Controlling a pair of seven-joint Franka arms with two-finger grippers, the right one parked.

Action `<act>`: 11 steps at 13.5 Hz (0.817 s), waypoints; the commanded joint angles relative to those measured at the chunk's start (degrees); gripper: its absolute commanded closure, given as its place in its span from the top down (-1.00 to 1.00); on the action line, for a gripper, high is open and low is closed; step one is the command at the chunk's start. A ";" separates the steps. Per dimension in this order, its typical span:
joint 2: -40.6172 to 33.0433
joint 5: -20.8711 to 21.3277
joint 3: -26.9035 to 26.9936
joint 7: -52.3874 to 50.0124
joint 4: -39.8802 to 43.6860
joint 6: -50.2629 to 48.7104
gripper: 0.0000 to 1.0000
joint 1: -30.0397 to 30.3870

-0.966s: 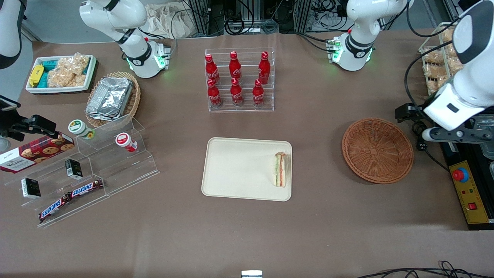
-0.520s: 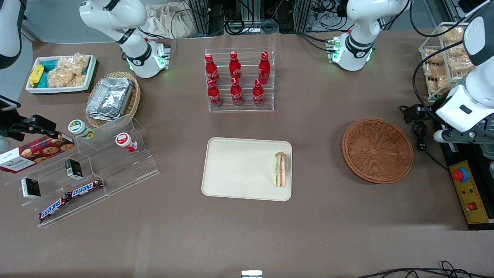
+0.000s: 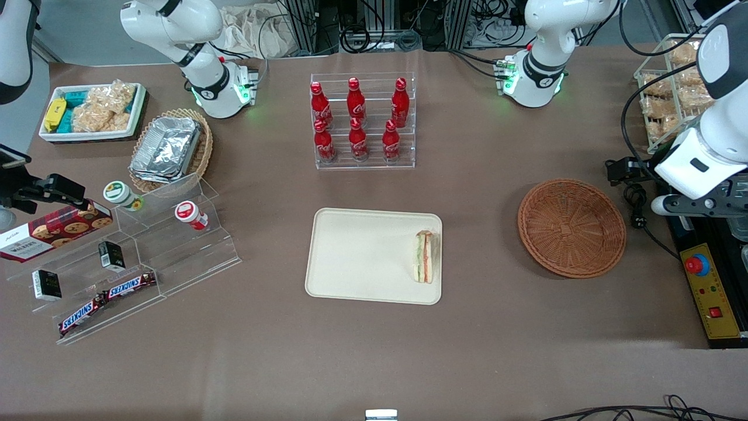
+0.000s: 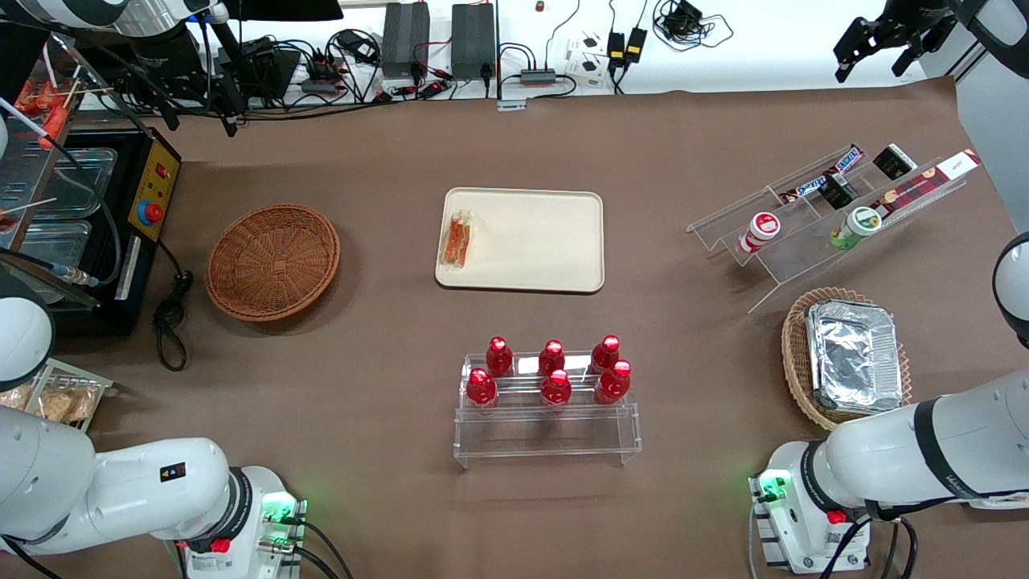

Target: Place sandwich from basket to tray

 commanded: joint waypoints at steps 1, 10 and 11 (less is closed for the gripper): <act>-0.62 -0.25 0.04 0.48 0.54 -0.97 0.99 0.41; -0.26 -0.25 -0.13 0.30 0.99 -0.36 0.99 0.33; -0.35 -0.69 -0.13 0.30 1.07 -0.36 0.99 0.33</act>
